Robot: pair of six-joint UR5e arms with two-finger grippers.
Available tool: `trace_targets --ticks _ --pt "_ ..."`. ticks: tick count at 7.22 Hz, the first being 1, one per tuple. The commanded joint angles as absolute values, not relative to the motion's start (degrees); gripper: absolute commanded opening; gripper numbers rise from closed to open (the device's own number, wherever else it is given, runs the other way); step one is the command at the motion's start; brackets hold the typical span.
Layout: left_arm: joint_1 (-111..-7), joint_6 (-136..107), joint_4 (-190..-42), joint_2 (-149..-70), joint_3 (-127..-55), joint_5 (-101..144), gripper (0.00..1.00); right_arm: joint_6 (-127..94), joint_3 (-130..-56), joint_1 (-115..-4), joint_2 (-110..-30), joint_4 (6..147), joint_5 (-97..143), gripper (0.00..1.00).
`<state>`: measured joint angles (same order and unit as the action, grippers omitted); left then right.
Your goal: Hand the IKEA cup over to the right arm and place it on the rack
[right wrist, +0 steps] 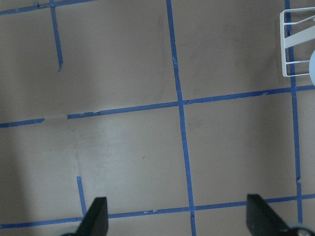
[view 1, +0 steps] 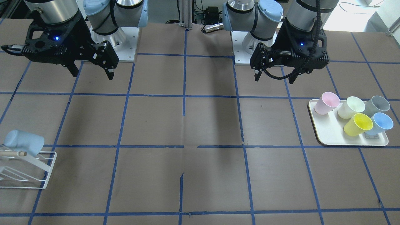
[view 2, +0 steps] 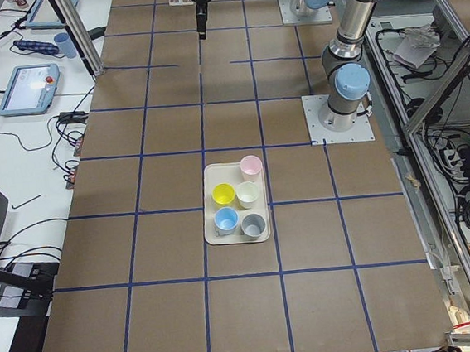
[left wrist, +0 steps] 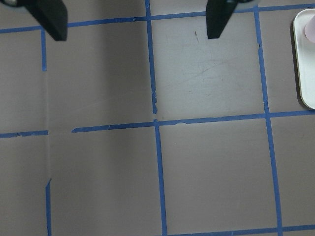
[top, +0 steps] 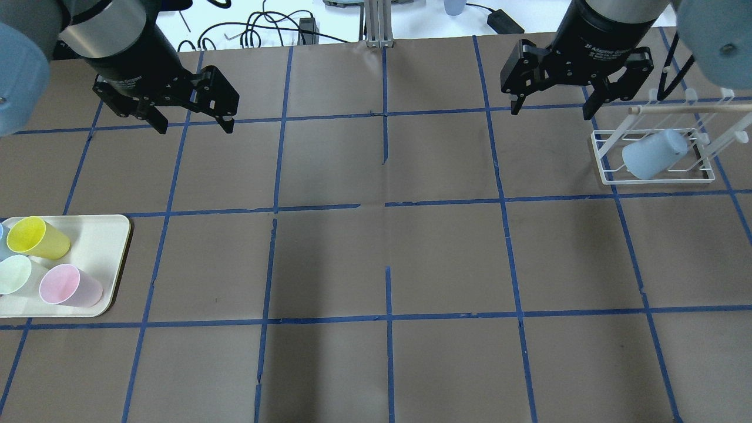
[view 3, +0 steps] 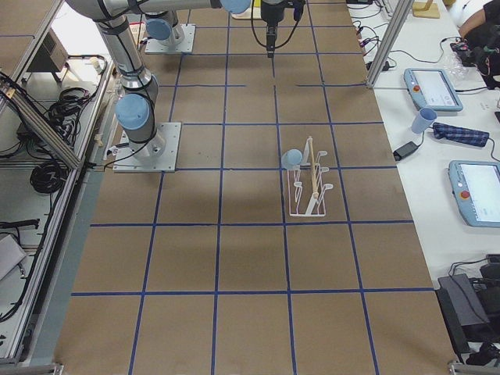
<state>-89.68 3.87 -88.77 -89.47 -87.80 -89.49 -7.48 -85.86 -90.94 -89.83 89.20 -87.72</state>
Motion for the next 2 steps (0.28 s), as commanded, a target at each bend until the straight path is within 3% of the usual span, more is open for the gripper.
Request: trace_targets --ticks 1,2 --pt "-89.6 3.3 -88.9 -90.0 -87.6 -92.4 1.00 -7.5 -85.9 -91.0 -89.8 89.4 -87.9 1.00" --pt "-89.7 3.3 -88.9 -90.3 -87.6 -92.4 1.00 -7.5 -85.9 -91.0 -89.8 89.3 -88.0 1.00"
